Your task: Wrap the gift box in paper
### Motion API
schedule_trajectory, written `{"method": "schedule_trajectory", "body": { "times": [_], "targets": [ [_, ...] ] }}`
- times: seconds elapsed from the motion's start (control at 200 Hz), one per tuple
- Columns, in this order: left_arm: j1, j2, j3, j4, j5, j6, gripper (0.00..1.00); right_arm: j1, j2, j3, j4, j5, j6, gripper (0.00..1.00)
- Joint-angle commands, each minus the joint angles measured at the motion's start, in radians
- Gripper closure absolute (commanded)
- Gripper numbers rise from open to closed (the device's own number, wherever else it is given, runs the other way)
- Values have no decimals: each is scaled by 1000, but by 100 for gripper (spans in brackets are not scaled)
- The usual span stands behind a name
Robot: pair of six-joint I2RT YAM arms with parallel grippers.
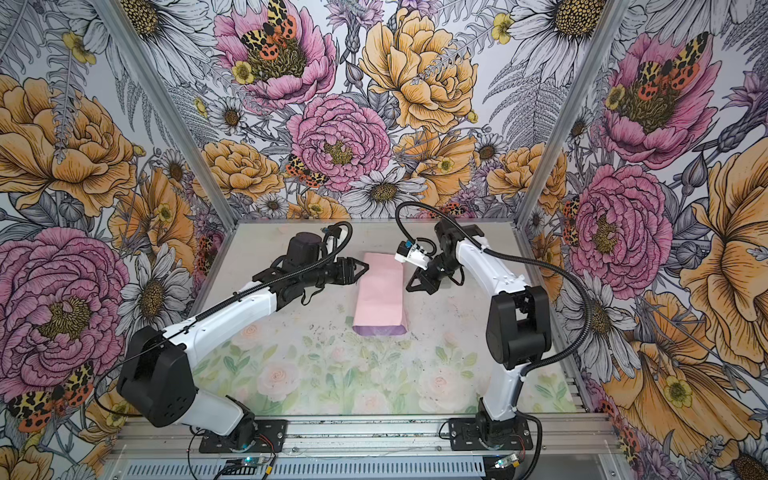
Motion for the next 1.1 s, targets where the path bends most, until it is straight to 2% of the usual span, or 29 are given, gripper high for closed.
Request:
{"method": "schedule_trajectory", "body": {
  "times": [0.0,0.395,0.67,0.876,1.096],
  "targets": [
    [-2,-1,5,19,14,34,46,24,57,75,-103,24,-98,100],
    [-7,6,-34,61,14,29,53,23,263,278,-244,52,-126,100],
    [-22,29,-43,83,5,25,55,23,347,380,-313,77,-127,100],
    [-26,41,-52,105,-3,11,63,20,411,458,-367,81,-131,100],
    [-34,45,-56,115,-13,11,64,7,459,516,-400,81,-130,100]
  ]
}}
